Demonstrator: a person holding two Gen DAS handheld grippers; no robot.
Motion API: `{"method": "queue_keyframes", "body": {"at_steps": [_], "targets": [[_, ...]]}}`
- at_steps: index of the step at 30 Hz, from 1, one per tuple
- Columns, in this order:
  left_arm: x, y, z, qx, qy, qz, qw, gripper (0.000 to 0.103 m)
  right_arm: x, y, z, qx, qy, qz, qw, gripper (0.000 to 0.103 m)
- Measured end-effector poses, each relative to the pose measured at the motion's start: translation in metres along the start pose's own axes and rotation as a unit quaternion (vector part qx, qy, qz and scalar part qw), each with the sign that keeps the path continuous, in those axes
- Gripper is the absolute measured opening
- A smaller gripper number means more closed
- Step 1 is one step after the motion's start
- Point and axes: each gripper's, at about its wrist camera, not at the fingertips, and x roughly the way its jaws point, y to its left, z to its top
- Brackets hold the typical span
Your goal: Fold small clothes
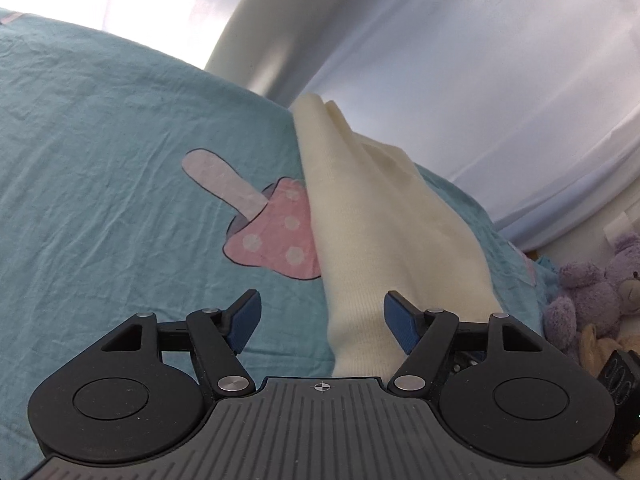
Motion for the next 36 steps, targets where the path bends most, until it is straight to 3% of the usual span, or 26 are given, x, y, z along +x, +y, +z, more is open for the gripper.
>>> {"method": "queue_keyframes", "body": {"at_steps": [2, 4, 6, 7, 9, 10, 14, 17, 21, 25, 29, 33, 36], "targets": [[0.007, 0.0, 0.004, -0.001, 0.004, -0.012, 0.9999, 0.074, -0.008, -0.001, 0.007, -0.002, 0.027, -0.002, 1.0, 0.012], [0.012, -0.002, 0.007, 0.001, 0.008, -0.019, 0.9998, 0.077, -0.028, -0.016, 0.016, 0.034, 0.004, -0.004, 0.999, 0.017], [0.019, -0.004, 0.011, 0.003, 0.013, -0.026, 0.9996, 0.078, -0.046, -0.038, 0.023, 0.085, -0.034, -0.009, 0.996, 0.033], [0.023, -0.006, 0.013, 0.003, 0.017, -0.031, 0.9994, 0.078, -0.052, -0.053, 0.026, 0.119, -0.049, -0.013, 0.992, 0.036], [0.032, -0.008, 0.017, 0.002, 0.025, -0.044, 0.9987, 0.078, -0.047, -0.077, 0.03, 0.166, -0.041, -0.035, 0.985, 0.046], [0.037, -0.01, 0.019, 0.001, 0.031, -0.049, 0.9983, 0.079, -0.04, -0.087, 0.03, 0.181, -0.028, -0.039, 0.982, 0.046], [0.054, -0.013, 0.023, 0.002, 0.048, -0.052, 0.9975, 0.079, -0.012, -0.104, 0.026, 0.247, 0.01, 0.035, 0.968, 0.037], [0.062, -0.016, 0.024, 0.005, 0.054, -0.051, 0.9972, 0.079, -0.002, -0.086, 0.032, 0.19, 0.016, 0.013, 0.982, 0.022], [0.065, -0.018, 0.025, 0.008, 0.052, -0.051, 0.9973, 0.081, -0.011, -0.074, 0.035, 0.15, -0.011, -0.003, 0.989, 0.017], [0.069, -0.016, 0.029, 0.005, 0.051, -0.059, 0.997, 0.082, -0.021, -0.085, 0.021, 0.189, -0.017, -0.04, 0.981, 0.016], [0.075, -0.018, 0.033, 0.013, 0.061, -0.066, 0.9959, 0.081, -0.016, -0.088, 0.016, 0.172, -0.01, -0.031, 0.985, 0.024], [0.083, -0.014, 0.035, 0.006, 0.075, -0.082, 0.9938, 0.077, -0.031, -0.113, 0.024, 0.212, -0.033, -0.02, 0.976, 0.039], [0.087, -0.008, 0.035, -0.003, 0.082, -0.092, 0.9924, 0.074, -0.028, -0.134, 0.024, 0.243, -0.018, 0.009, 0.97, 0.048]]}}
